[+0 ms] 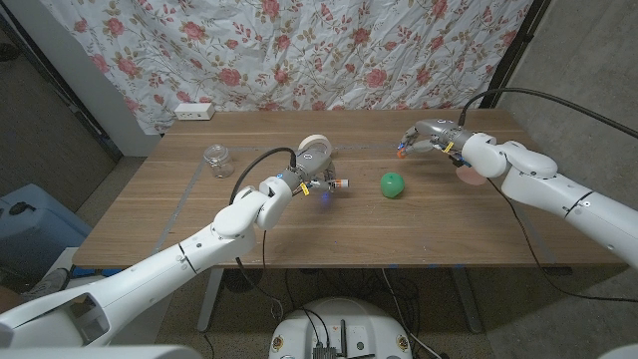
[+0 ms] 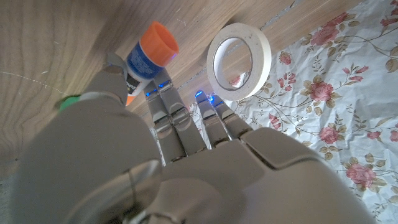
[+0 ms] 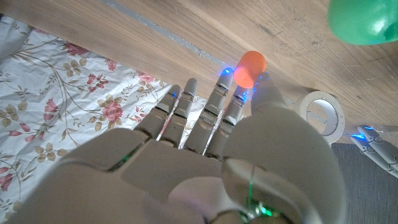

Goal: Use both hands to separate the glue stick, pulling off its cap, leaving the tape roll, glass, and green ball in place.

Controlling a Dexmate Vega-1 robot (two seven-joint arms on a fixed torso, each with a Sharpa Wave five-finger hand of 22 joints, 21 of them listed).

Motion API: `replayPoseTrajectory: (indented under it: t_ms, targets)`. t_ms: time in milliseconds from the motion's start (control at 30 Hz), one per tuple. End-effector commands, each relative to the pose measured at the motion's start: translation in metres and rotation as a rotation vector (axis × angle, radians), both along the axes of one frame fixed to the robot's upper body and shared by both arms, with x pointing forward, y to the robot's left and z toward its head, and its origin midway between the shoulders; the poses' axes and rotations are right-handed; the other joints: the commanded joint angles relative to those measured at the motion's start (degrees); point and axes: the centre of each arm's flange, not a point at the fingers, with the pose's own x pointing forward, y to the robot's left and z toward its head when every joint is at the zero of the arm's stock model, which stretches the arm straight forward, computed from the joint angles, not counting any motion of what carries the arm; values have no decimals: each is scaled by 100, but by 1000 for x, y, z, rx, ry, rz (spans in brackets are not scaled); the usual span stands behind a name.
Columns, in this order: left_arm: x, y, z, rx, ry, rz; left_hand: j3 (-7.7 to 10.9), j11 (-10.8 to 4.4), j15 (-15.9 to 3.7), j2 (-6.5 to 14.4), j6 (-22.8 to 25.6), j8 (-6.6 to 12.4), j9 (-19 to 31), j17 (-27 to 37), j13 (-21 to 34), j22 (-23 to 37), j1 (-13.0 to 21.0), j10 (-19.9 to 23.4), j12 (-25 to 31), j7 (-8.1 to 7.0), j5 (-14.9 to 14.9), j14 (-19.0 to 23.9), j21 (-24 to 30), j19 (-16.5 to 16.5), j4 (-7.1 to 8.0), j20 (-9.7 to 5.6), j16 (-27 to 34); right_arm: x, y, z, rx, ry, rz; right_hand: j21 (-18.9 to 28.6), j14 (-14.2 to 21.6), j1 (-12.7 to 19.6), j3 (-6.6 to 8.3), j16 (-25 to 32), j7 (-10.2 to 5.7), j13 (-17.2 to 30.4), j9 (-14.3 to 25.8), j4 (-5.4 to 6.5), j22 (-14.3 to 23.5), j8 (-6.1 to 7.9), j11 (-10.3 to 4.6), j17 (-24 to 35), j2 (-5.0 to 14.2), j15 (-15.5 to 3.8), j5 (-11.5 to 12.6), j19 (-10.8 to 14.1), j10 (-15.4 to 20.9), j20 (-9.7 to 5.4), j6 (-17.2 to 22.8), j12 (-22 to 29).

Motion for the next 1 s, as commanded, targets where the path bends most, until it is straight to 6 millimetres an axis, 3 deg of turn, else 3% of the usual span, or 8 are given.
replayPoseTrajectory:
  t_ms: [33, 1000]
  targets:
    - [1, 2, -8, 46, 6, 26, 13, -135, -842, 235, 507, 33, 51, 7, 10, 26, 194, 101, 17, -185, 31, 11, 1, -14, 40, -258, -6, 8, 11, -5, -76, 20, -43, 23, -12, -51, -19, 14, 8, 11, 14, 18, 16, -25, 13, 27, -29, -745, -2, 59, -26, 33, -24, -28]
    - [1, 2, -20, 79, 18, 60, -24, -138, -832, 223, 447, 24, 50, 5, 10, 21, 144, 22, 11, -234, 32, -29, -17, -97, 45, -265, -12, 27, 20, -24, -167, 60, -99, 21, 30, -104, -53, -16, 10, 29, 21, 21, 16, -58, 13, 9, -70, -743, 13, 104, -55, 50, -19, -44]
